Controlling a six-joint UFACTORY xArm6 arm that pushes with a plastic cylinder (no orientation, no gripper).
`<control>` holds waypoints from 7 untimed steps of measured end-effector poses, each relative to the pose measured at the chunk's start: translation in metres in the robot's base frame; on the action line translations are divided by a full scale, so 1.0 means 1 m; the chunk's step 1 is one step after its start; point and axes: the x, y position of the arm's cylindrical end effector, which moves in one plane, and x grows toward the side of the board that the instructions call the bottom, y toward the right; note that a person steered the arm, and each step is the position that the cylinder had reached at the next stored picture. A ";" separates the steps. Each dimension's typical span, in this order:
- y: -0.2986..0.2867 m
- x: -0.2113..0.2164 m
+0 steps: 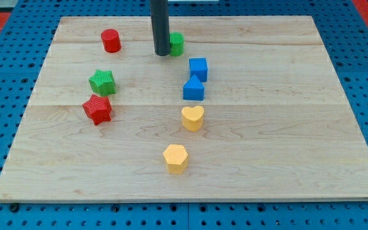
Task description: Slide the blue cube parallel to the right of the green circle
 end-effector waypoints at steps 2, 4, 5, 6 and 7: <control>0.024 0.071; 0.112 0.043; 0.095 0.092; 0.138 0.103; 0.130 0.056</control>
